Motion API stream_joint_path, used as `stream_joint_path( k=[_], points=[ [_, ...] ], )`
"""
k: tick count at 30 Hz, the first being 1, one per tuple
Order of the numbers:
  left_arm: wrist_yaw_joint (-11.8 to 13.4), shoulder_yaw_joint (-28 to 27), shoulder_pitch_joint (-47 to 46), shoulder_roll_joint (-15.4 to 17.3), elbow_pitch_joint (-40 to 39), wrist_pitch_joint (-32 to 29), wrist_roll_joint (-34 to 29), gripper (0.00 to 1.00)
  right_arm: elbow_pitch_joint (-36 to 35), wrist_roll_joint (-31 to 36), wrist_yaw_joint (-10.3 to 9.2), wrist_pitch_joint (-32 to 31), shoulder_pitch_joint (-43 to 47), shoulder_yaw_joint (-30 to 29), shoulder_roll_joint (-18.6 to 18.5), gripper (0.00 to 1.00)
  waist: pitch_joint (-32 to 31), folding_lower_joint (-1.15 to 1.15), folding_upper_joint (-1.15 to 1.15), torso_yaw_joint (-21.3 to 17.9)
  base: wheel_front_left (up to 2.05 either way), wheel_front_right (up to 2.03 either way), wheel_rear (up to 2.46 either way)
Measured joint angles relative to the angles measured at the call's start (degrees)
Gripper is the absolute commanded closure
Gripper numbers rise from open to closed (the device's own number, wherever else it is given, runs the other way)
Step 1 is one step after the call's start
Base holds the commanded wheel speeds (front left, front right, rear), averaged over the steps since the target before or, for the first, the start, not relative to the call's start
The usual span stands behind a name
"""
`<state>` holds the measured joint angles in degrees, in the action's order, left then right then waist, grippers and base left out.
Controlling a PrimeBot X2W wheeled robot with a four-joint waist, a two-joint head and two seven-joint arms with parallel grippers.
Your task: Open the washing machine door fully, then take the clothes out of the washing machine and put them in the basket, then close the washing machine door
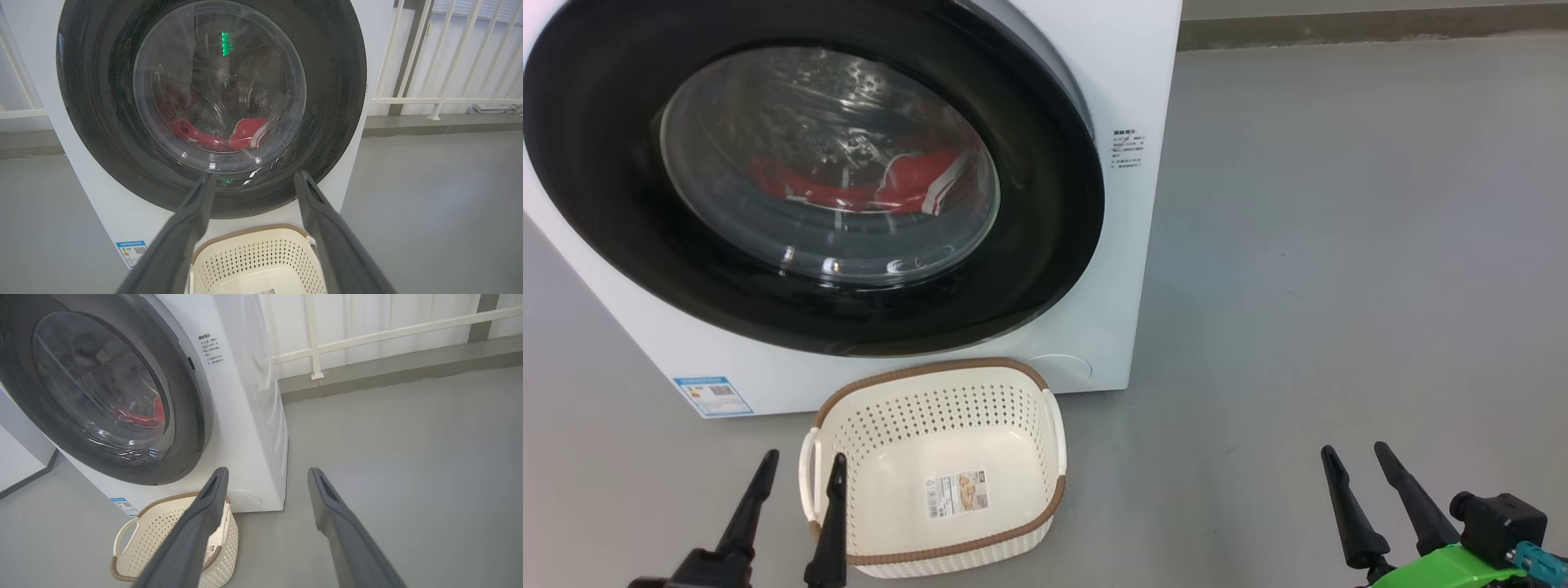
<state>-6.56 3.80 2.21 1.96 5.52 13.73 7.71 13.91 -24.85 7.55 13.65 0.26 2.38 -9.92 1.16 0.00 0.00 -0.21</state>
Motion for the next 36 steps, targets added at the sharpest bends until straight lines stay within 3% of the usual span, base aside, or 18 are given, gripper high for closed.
stream_joint_path(
  k=[6, 32, 33, 35, 36],
  points=[
    [0.00, 0.01, 0.30, 0.02, 0.07, 0.57, -2.93, 0.00, 0.20, 3.50, 0.00, 0.66, 0.07, -1.25, -0.01, 0.00, -0.25, 0.00, 0.00, -0.23, 0.00, 0.00, 0.00],
    [0.52, -1.04, 1.03, 0.04, 2.16, 0.57, -0.99, 0.00, 1.07, 4.11, 0.00, 0.66, 1.18, -3.54, 0.91, 0.00, 0.40, 0.00, 0.00, 0.02, 0.00, 0.00, 0.00],
    [0.52, -1.03, 1.03, 0.04, 2.16, 0.57, -0.99, 0.00, 1.07, 4.11, 0.00, 0.66, 1.17, -3.46, 0.91, 0.17, 0.44, 0.00, 0.00, 0.04, 0.00, 0.00, 0.00],
    [0.52, -0.99, 1.02, 0.04, 2.16, 0.57, -0.99, 0.00, 1.02, 4.06, 0.00, 0.66, 1.14, -3.18, 0.90, 0.90, 0.51, 0.00, 0.00, 0.10, 0.00, 0.00, 0.00],
    [0.53, -0.96, 1.02, 0.04, 2.16, 0.57, -0.99, 0.00, 0.94, 3.80, 0.00, 0.66, 1.07, -3.05, 0.92, 1.00, 0.53, 0.00, 0.00, 0.12, 0.00, 0.00, 0.00]
  ],
)
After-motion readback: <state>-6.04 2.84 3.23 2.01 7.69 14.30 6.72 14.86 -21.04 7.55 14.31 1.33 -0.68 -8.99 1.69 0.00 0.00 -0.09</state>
